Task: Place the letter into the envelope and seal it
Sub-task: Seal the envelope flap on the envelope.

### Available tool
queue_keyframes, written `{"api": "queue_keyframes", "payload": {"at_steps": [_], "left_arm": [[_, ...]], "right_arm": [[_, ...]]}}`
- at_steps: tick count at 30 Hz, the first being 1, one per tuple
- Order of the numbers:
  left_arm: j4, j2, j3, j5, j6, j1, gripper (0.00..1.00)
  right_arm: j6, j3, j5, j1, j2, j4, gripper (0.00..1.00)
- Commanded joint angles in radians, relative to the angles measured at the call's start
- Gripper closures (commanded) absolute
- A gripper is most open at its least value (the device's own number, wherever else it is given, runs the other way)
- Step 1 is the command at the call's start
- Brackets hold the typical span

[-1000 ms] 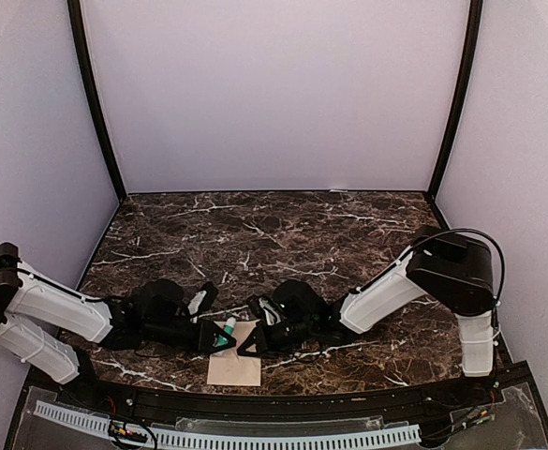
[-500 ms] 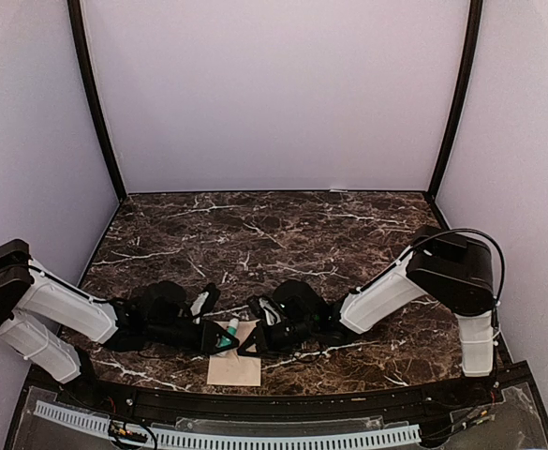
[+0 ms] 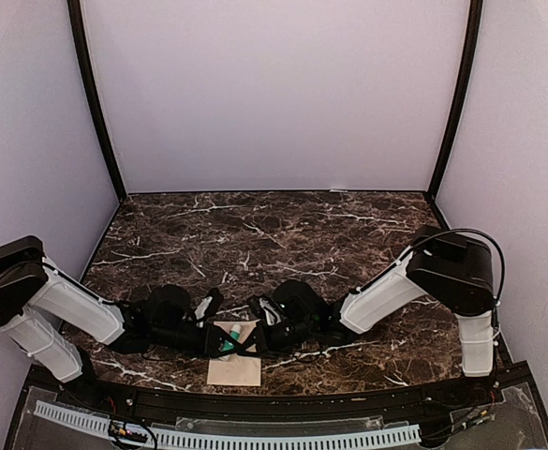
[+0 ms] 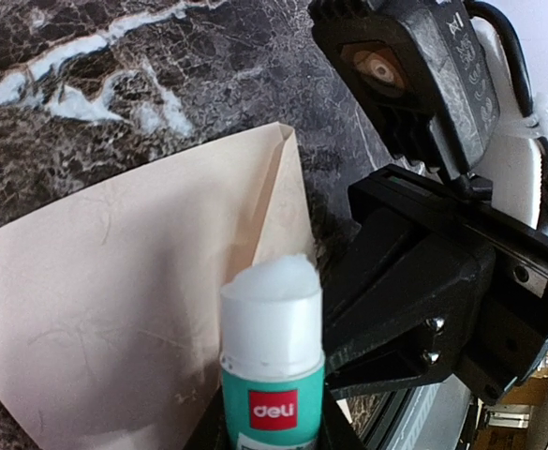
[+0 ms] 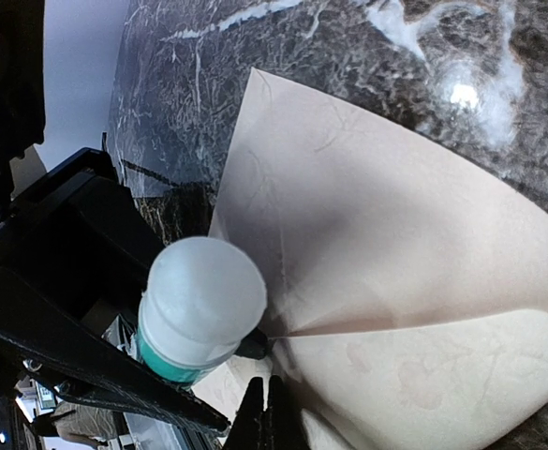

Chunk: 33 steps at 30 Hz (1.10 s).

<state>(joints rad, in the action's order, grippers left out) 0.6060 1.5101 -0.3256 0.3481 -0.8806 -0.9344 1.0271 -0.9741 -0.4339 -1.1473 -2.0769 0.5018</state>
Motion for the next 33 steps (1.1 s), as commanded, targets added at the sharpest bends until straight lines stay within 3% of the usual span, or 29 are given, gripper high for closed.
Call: {"api": "queue_keyframes", "payload": {"at_steps": [1, 13, 22, 27, 33], "left_arm": [[-0.018, 0.021, 0.002, -0.019, -0.011, -0.005, 1.00], [-0.062, 0.027, 0.019, -0.040, -0.035, -0.006, 1.00], [-0.106, 0.010, 0.021, -0.073, -0.035, -0.006, 1.00], [-0.114, 0.011, 0.016, -0.072, -0.026, -0.006, 1.00], [-0.118, 0.009, 0.016, -0.071, -0.017, -0.006, 1.00]], "right_arm": [[-0.003, 0.025, 0.030, -0.008, -0.017, -0.057, 1.00], [0.007, -0.006, -0.007, -0.023, -0.050, -0.030, 1.00], [-0.031, 0.059, 0.034, -0.023, 0.052, -0.115, 1.00], [-0.052, 0.056, -0.015, -0.041, 0.054, -0.137, 1.00], [-0.035, 0.060, 0.031, -0.017, 0.054, -0.136, 1.00]]}}
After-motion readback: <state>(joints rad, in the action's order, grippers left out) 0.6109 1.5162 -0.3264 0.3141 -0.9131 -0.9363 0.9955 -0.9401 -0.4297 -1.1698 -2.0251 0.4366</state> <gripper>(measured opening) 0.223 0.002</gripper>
